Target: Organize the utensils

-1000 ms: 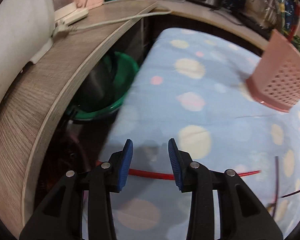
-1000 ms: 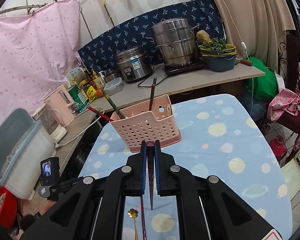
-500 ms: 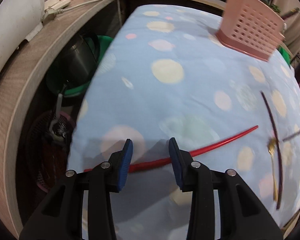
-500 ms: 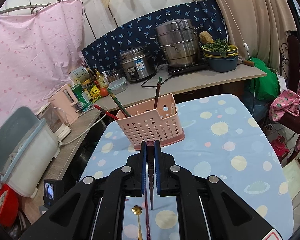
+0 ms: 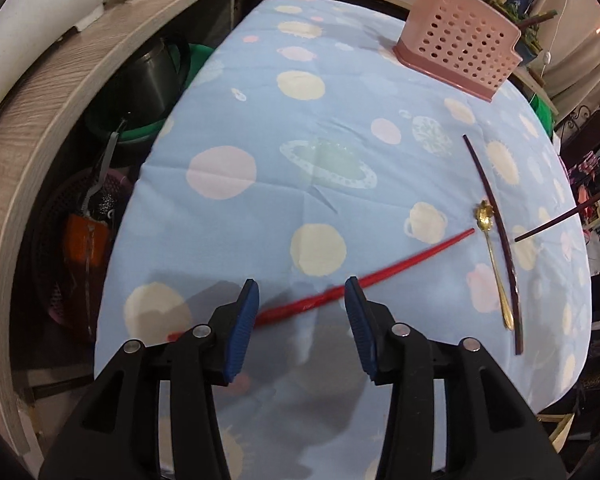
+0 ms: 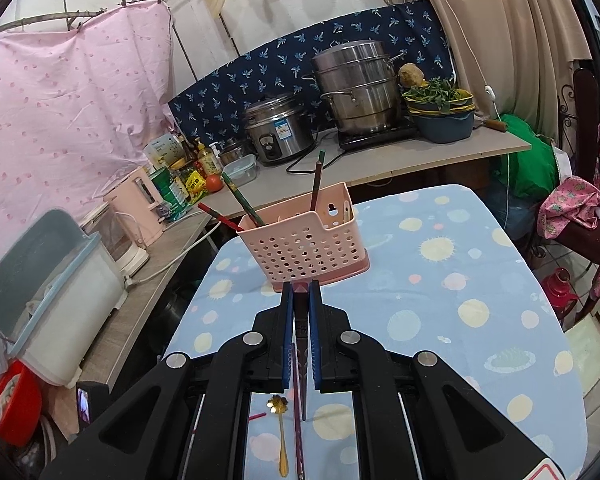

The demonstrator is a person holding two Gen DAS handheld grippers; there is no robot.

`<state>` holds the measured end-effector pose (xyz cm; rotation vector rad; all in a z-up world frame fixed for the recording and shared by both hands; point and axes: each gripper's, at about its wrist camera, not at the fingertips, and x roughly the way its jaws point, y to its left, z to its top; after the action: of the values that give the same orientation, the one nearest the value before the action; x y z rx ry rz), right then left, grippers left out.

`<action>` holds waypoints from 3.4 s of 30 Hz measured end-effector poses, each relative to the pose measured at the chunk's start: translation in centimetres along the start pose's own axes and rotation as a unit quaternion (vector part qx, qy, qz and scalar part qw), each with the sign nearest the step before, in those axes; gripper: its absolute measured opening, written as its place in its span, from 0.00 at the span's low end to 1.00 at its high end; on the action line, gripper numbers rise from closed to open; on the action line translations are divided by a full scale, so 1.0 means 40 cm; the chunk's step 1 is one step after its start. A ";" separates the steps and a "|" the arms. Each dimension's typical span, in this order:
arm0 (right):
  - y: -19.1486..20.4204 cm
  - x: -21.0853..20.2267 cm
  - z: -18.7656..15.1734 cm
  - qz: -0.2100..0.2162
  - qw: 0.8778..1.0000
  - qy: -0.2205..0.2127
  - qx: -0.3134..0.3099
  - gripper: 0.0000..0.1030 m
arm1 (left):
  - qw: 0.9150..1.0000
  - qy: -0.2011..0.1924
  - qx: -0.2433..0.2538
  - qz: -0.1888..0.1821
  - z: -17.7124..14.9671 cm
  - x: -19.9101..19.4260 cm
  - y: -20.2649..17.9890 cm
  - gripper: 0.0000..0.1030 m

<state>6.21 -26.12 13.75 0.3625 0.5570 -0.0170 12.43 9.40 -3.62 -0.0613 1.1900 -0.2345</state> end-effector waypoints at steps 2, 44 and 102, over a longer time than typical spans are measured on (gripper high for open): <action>0.001 -0.004 -0.002 0.001 1.000 0.000 0.000 0.07 | 1.000 0.001 0.008 0.000 -0.023 -0.017 0.007 0.41; 0.005 -0.090 -0.034 -0.004 1.000 -0.007 -0.006 0.07 | 0.995 -0.030 0.093 -0.002 -0.158 -0.064 -0.035 0.07; 0.021 0.038 0.254 0.017 0.996 -0.085 -0.021 0.07 | 0.941 -0.317 0.069 -0.093 0.472 -0.488 -0.355 0.07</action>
<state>12.83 -28.67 21.25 0.3266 0.3833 -0.0037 20.92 -1.71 23.65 -0.1181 0.5211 -0.4272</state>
